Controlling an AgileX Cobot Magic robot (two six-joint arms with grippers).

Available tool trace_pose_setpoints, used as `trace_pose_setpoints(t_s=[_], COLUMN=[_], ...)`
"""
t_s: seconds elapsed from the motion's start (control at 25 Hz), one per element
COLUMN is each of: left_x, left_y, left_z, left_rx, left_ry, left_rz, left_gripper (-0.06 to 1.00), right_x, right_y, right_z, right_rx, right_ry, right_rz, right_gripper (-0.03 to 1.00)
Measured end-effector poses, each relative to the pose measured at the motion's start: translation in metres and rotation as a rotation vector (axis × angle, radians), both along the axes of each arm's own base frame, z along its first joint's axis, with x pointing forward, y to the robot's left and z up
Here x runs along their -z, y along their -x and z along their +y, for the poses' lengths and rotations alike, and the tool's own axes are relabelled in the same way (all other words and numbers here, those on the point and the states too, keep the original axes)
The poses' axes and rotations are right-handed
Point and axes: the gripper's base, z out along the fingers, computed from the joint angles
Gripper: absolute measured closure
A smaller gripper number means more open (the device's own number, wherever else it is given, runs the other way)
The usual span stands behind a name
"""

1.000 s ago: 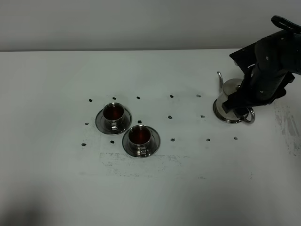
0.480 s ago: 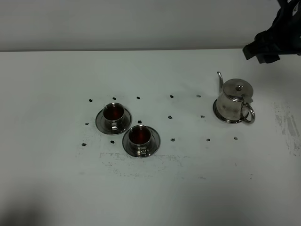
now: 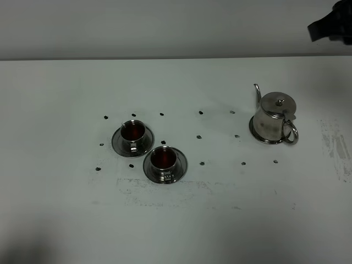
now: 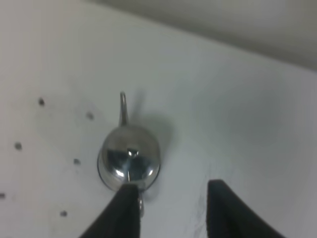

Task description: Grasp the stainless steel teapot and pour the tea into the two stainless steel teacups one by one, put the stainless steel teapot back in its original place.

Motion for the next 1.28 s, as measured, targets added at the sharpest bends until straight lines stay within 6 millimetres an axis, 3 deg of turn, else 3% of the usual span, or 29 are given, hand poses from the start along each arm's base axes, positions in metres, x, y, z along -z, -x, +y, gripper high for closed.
trace_pose_setpoints(t_s=[0.2, 0.32, 0.4, 0.52, 0.64, 0.8, 0.92, 1.28], left_x=[0.000, 0.000, 0.000, 0.000, 0.000, 0.000, 0.000, 0.000], left_y=[0.000, 0.000, 0.000, 0.000, 0.000, 0.000, 0.000, 0.000], left_z=[0.000, 0.000, 0.000, 0.000, 0.000, 0.000, 0.000, 0.000], left_rx=[0.000, 0.000, 0.000, 0.000, 0.000, 0.000, 0.000, 0.000], left_ry=[0.000, 0.000, 0.000, 0.000, 0.000, 0.000, 0.000, 0.000], left_rz=[0.000, 0.000, 0.000, 0.000, 0.000, 0.000, 0.000, 0.000], left_gripper=[0.37, 0.37, 0.37, 0.37, 0.37, 0.37, 0.37, 0.37], right_x=[-0.056, -0.066, -0.058, -0.030, 0.014, 0.061, 0.087, 0.115], right_y=[0.072, 0.129, 0.167, 0.222, 0.254, 0.278, 0.281, 0.288], right_z=[-0.008, -0.014, -0.017, -0.023, -0.025, -0.025, -0.023, -0.024], right_rx=[0.004, 0.006, 0.002, -0.005, -0.015, -0.027, -0.034, -0.033], right_ry=[-0.042, -0.088, -0.105, -0.126, -0.155, -0.179, -0.199, -0.198], right_rz=[-0.212, -0.288, -0.318, -0.356, -0.336, -0.319, -0.280, -0.263], right_gripper=[0.70, 0.73, 0.75, 0.75, 0.75, 0.75, 0.75, 0.75])
